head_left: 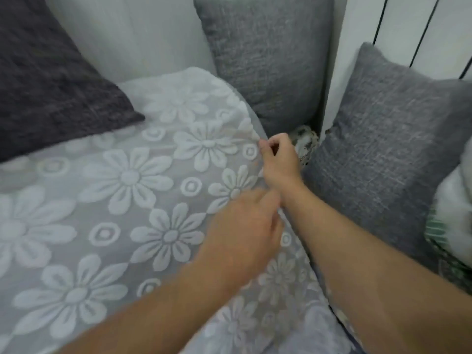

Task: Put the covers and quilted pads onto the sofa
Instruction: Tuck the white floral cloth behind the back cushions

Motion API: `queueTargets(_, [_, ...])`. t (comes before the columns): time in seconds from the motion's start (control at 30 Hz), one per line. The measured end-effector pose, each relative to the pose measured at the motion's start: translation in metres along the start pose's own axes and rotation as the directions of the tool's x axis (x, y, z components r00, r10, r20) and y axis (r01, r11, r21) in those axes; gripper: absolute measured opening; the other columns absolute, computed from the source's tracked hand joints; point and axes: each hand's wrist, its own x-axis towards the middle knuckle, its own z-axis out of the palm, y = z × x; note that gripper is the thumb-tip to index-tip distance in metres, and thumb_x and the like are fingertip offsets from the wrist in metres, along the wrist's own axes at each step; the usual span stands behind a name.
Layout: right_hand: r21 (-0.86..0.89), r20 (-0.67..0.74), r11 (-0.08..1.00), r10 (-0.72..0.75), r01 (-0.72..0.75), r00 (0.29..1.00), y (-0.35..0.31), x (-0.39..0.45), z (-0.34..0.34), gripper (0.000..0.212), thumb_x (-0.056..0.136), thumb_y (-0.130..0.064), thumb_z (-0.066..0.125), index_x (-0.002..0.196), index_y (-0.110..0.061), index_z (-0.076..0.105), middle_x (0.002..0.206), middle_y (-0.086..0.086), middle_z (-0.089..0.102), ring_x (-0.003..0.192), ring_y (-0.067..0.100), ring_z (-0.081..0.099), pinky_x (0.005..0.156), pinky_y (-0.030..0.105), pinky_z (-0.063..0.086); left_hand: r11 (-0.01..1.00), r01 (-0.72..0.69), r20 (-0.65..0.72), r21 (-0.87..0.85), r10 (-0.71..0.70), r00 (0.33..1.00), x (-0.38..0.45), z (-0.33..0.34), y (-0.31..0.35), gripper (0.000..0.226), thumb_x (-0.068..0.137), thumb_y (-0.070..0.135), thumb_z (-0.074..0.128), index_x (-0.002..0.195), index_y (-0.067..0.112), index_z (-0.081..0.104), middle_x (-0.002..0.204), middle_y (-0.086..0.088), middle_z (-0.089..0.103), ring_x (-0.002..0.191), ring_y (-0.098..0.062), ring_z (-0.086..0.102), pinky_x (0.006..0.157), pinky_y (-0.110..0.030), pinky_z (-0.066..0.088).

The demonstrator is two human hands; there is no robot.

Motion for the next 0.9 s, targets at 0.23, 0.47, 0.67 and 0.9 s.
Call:
queueTargets(0.23, [-0.108, 0.175, 0.981, 0.178, -0.160, 0.969, 0.129, -0.108, -0.029, 0.023, 0.103, -0.032, 0.047, 0.120, -0.026, 0.062, 0.117, -0.009, 0.059, 0.111, 0.012, 0.055, 0.095, 0.039, 0.047, 0.955, 0.043, 0.128, 0.293, -0.083, 0.988, 0.160, -0.086, -0.122, 0.042, 0.102, 0.030, 0.053, 0.144, 0.033, 0.051, 0.131, -0.014, 0.039, 0.113, -0.034, 0.051, 0.105, -0.039, 0.041])
queueTargets(0.47, [-0.357, 0.095, 0.927, 0.156, -0.112, 0.983, 0.167, -0.129, -0.058, 0.025, 0.100, -0.024, 0.058, 0.077, -0.020, 0.048, 0.083, -0.005, 0.047, 0.076, 0.018, 0.051, 0.063, 0.035, 0.039, 0.929, 0.263, -0.090, 0.259, -0.248, 0.965, 0.184, -0.080, -0.103, 0.016, 0.100, 0.029, 0.045, 0.107, 0.018, 0.053, 0.112, -0.021, 0.060, 0.095, -0.036, 0.057, 0.082, -0.040, 0.043])
queueTargets(0.67, [-0.260, -0.060, 0.901, 0.344, -0.348, 0.937, 0.182, -0.130, -0.039, 0.037, 0.099, -0.024, 0.061, 0.070, -0.020, 0.037, 0.068, -0.002, 0.044, 0.065, 0.018, 0.045, 0.057, 0.033, 0.032, 0.851, 0.220, -0.363, 0.476, -0.038, 0.931, 0.167, -0.033, -0.091, 0.027, 0.101, 0.022, 0.033, 0.119, 0.007, 0.046, 0.117, -0.022, 0.056, 0.106, -0.043, 0.053, 0.082, -0.053, 0.038])
queueTargets(0.9, [-0.464, -0.283, 0.858, 0.092, -0.220, 0.955, 0.163, -0.188, -0.040, 0.023, 0.092, -0.025, 0.067, 0.086, -0.013, 0.048, 0.087, 0.008, 0.055, 0.074, 0.027, 0.054, 0.060, 0.038, 0.045, 0.691, 0.168, -0.260, 0.703, 0.031, 0.965, 0.146, -0.006, -0.075, 0.044, 0.094, 0.022, 0.033, 0.129, -0.002, 0.045, 0.129, -0.031, 0.047, 0.113, -0.050, 0.047, 0.093, -0.060, 0.040])
